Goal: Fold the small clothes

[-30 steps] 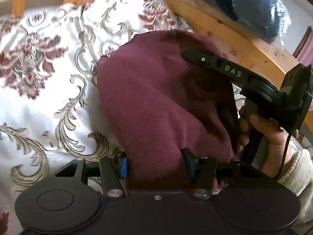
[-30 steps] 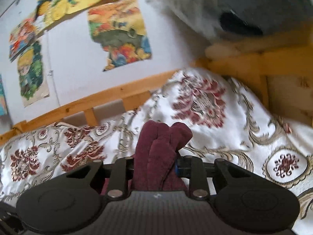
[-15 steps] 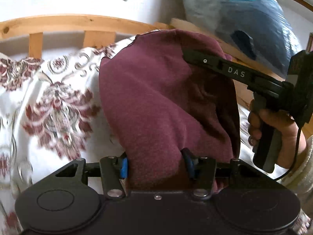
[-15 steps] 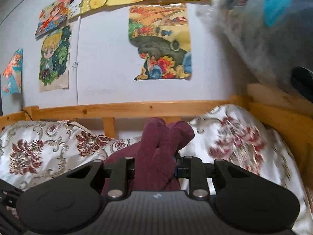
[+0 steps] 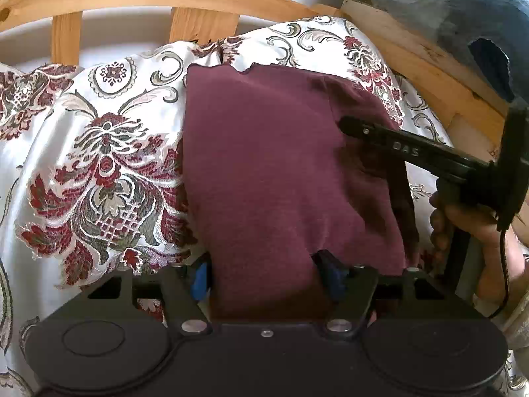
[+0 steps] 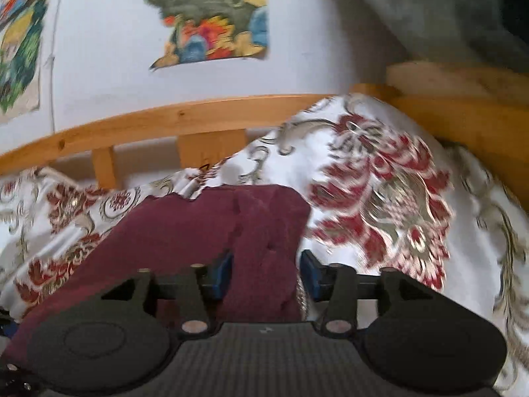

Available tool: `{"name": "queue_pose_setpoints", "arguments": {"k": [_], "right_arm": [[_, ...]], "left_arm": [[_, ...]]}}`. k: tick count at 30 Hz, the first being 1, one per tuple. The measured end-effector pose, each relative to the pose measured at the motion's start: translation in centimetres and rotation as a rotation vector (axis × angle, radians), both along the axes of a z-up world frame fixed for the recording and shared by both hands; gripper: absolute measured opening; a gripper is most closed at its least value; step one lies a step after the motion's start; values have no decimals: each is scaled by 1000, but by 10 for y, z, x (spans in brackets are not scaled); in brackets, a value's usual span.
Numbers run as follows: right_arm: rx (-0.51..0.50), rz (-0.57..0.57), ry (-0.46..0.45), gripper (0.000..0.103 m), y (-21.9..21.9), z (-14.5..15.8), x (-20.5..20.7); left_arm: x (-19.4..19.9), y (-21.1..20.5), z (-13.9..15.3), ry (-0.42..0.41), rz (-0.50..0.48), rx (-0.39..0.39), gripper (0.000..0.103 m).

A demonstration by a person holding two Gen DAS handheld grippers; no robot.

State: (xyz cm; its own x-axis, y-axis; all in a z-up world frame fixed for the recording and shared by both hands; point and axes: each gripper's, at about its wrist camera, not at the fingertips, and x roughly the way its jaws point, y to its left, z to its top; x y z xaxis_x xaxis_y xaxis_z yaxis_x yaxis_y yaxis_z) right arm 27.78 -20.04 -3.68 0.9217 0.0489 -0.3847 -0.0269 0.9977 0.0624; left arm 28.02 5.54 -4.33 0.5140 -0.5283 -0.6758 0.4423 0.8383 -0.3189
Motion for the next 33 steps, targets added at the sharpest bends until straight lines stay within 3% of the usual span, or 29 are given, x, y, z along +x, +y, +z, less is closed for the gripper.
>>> {"name": "queue_pose_setpoints", "arguments": {"k": [2,4,6,9,11,16,19,26,33], "right_arm": [[-6,-8,1,69,-2,0,-4],[-36,-27,8,87,-1,3,-9],[-82,-56,9,96,1,8,-18],[-111,-71,4,102,4,17,-38],[-118,-86,5,103,7,24,-52],[-148,-115,-12,103,19,43,-90],[-155,-126,-43,103,29,56,-119],[-146,-157,-132,103,58,84,-190],[-107,-233,-186,103,85,85,-254]], "left_arm": [[1,0,0,10,15,1,76],[-2,1,1,17,37,4,86],[-1,1,2,28,59,6,91],[-6,6,7,41,93,5,96],[-11,10,13,33,124,0,101],[-34,18,38,-40,170,-1,102],[-52,16,56,-108,181,52,102],[-112,19,86,-270,166,118,102],[-168,34,96,-366,125,101,102]]}}
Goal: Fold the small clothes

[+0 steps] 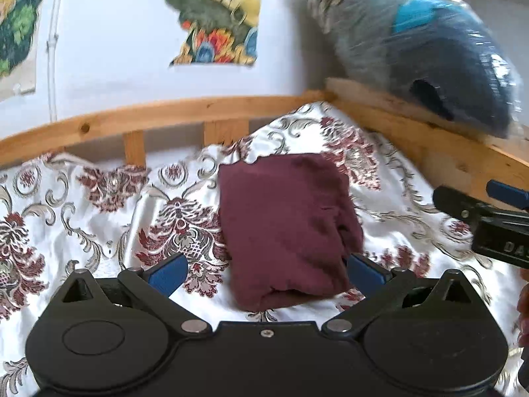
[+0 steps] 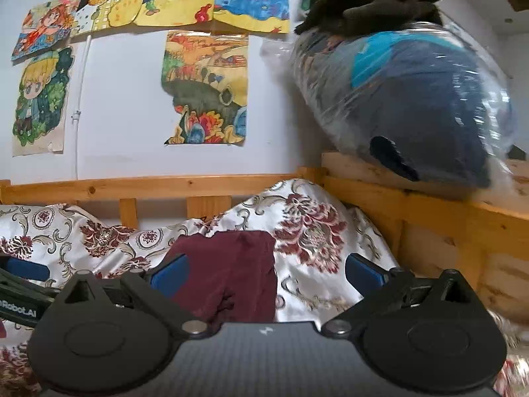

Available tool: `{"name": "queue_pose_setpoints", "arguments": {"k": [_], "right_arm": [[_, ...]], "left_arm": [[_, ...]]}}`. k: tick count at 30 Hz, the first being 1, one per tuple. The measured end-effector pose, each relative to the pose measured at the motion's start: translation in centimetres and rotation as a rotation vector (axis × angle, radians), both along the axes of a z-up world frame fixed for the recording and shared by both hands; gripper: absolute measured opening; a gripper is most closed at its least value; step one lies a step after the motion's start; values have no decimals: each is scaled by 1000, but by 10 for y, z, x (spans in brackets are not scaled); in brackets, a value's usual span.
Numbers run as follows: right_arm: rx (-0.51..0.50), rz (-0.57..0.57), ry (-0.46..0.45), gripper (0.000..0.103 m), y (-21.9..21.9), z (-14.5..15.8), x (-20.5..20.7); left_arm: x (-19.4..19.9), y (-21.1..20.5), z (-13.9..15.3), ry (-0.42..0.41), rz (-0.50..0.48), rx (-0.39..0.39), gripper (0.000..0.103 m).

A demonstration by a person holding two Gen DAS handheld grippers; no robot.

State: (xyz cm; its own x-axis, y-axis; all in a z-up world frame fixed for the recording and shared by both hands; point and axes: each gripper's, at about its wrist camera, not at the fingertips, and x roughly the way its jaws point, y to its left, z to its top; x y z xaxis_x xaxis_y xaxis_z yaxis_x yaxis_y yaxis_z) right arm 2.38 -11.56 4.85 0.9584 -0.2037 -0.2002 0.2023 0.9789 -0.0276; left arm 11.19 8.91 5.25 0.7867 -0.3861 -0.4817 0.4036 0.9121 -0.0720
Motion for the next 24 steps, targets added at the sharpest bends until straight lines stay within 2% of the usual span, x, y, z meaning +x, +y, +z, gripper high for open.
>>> {"name": "queue_pose_setpoints", "arguments": {"k": [3,9,14,20,24], "right_arm": [[15,-48,30,103,7,-1,-11],[41,-62,19,103,16,0,-39],[33,-31,55,103,28,-3,-62],[83,-5,110,103,39,-14,-79],[86,1,120,103,45,-20,-82]], "left_arm": [[-16,9,0,-5,1,8,102],[-34,36,-1,36,48,-44,102],[-53,52,-7,30,67,-27,102],[-61,68,-18,60,120,-35,102],[-61,71,-28,74,181,14,102]]}}
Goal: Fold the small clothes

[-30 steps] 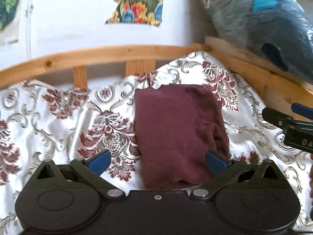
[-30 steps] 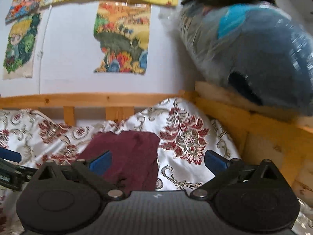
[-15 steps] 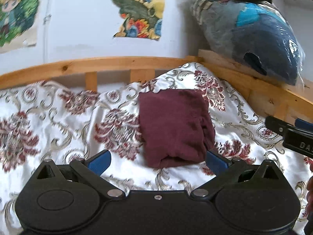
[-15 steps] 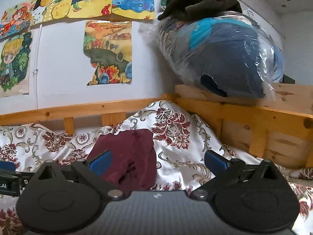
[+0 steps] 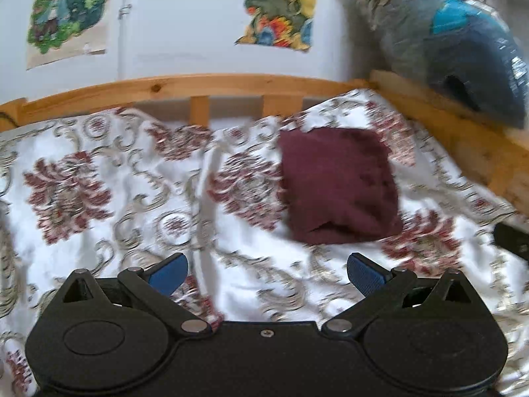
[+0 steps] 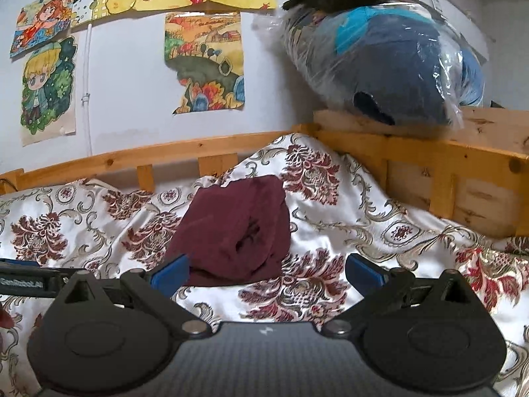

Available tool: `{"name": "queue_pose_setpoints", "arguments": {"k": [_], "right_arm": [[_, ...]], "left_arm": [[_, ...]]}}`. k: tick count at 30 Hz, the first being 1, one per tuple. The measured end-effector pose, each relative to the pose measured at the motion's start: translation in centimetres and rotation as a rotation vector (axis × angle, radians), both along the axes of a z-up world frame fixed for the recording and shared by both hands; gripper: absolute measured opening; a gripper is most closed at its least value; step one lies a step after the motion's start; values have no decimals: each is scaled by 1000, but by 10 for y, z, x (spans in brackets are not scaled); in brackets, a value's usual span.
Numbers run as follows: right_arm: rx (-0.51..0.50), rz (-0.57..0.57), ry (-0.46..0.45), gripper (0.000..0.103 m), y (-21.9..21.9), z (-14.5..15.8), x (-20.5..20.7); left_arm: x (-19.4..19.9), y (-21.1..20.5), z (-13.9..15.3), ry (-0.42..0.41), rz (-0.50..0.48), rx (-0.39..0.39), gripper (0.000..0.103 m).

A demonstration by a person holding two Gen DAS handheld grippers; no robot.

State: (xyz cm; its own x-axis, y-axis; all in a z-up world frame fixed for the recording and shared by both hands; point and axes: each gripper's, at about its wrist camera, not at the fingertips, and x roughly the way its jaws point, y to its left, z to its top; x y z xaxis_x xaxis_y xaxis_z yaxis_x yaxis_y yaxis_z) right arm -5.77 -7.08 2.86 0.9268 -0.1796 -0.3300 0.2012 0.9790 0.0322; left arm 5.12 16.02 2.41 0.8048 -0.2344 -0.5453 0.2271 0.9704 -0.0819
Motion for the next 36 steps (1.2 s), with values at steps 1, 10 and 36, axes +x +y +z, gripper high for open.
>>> {"name": "queue_pose_setpoints", "arguments": {"k": [1,10,36], "right_arm": [[-6,2,5,103,1,-1,1],[1,11,36,103,6,-10,10],[20,-19,24,103,-2,-8,5]], "left_arm": [[1,0,-3,9,15,10,102],[3,4,-14,61,35,5,102],[-4,4,-16,54,61,-19,102]]}}
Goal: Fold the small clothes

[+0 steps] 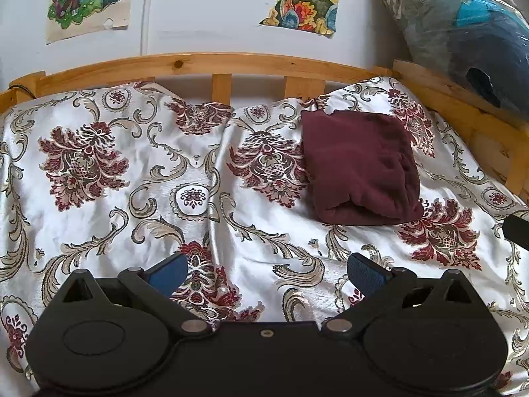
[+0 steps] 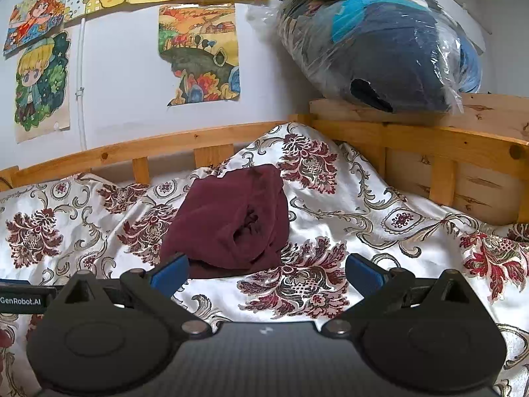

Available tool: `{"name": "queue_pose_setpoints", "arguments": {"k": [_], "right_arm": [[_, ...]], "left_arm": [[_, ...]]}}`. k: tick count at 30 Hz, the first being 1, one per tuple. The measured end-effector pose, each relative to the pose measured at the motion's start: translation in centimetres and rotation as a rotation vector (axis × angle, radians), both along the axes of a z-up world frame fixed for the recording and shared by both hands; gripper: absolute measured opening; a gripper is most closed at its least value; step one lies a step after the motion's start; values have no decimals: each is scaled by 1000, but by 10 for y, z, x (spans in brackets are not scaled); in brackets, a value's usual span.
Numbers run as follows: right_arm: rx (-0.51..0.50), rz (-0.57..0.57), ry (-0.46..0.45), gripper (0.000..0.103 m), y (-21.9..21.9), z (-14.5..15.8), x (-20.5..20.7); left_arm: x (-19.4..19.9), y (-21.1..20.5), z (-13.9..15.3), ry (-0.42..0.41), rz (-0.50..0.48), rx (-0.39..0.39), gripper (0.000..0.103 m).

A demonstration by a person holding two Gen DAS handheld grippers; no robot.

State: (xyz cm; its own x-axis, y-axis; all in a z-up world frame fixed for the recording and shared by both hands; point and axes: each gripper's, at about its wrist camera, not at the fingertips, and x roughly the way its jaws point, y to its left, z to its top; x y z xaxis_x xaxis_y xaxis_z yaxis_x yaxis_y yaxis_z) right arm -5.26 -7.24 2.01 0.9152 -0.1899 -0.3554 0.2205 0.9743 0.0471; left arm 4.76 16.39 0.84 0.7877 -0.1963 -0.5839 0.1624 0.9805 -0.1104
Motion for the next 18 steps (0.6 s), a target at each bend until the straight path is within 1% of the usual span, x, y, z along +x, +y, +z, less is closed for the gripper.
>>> {"name": "queue_pose_setpoints", "arguments": {"k": [7,18], "right_arm": [[-9,6,5,103,3,-1,1],[-18,5,13,103,3,-2,3]], "left_arm": [[1,1,-1,10,13,-9,102],[-1,-1,0,5,3,-14,102]]}}
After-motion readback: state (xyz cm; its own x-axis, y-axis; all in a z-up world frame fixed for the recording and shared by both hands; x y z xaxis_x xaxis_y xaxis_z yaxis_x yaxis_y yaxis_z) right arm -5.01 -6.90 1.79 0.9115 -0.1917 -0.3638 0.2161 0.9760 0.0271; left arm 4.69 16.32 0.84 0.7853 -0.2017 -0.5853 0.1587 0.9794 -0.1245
